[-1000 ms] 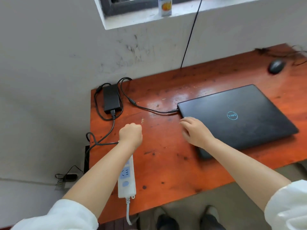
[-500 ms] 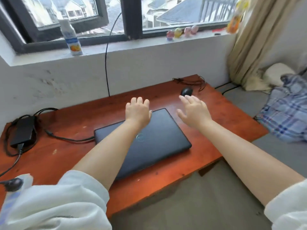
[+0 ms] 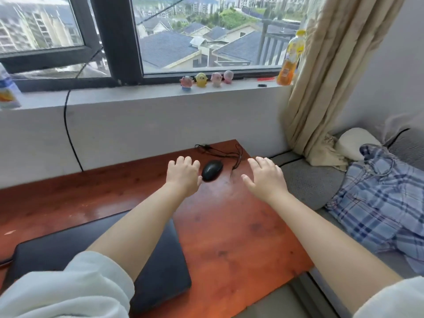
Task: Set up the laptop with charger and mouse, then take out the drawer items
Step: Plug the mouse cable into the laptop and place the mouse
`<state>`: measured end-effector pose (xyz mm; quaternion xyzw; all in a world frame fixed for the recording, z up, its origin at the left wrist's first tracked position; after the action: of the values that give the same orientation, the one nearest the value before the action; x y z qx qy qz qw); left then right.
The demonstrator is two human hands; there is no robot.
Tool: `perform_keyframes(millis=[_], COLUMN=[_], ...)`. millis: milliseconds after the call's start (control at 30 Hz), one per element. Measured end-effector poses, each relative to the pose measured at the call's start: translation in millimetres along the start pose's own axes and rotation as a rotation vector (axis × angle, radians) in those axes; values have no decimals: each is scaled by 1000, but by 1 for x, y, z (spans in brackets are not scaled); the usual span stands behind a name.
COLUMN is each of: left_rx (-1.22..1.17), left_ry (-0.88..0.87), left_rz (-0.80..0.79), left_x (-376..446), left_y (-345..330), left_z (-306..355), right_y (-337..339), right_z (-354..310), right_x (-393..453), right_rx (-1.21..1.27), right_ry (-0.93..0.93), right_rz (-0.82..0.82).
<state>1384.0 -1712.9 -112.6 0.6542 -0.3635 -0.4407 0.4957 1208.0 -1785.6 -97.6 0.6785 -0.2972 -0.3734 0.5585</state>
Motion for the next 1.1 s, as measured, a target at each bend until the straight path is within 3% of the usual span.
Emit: perform_keyframes(millis=[233, 467, 800, 967, 1100], left_rx=[-87, -211, -529, -611, -602], left_ry=[63, 161, 538, 694, 741], left_rz=[-123, -220, -364, -373, -401], left_x=[106, 152, 126, 108, 109], left_y=[-6, -35, -140, -179, -186], left_z=[23, 27, 31, 56, 56], right_y=[10, -8, -76, -115, -108], right_z=[56, 77, 11, -1, -12], right_x=[110, 200, 360, 411, 412], right_rx=[-33, 46, 118, 260, 317], right_ry=[17, 73, 349, 292, 389], right_rz=[-81, -198, -484, -459, -433])
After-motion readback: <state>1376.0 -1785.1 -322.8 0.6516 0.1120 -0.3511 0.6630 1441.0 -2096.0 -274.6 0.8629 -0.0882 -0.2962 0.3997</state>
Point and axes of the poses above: each hand's wrist, its own x-axis towards the middle knuckle, its own y-axis out of the back of the hand, z = x × y, the point moved 6 cm from there along x, towards the middle knuckle, and after that the axes turned 15 degrees about -z, right-handed, at the moved point
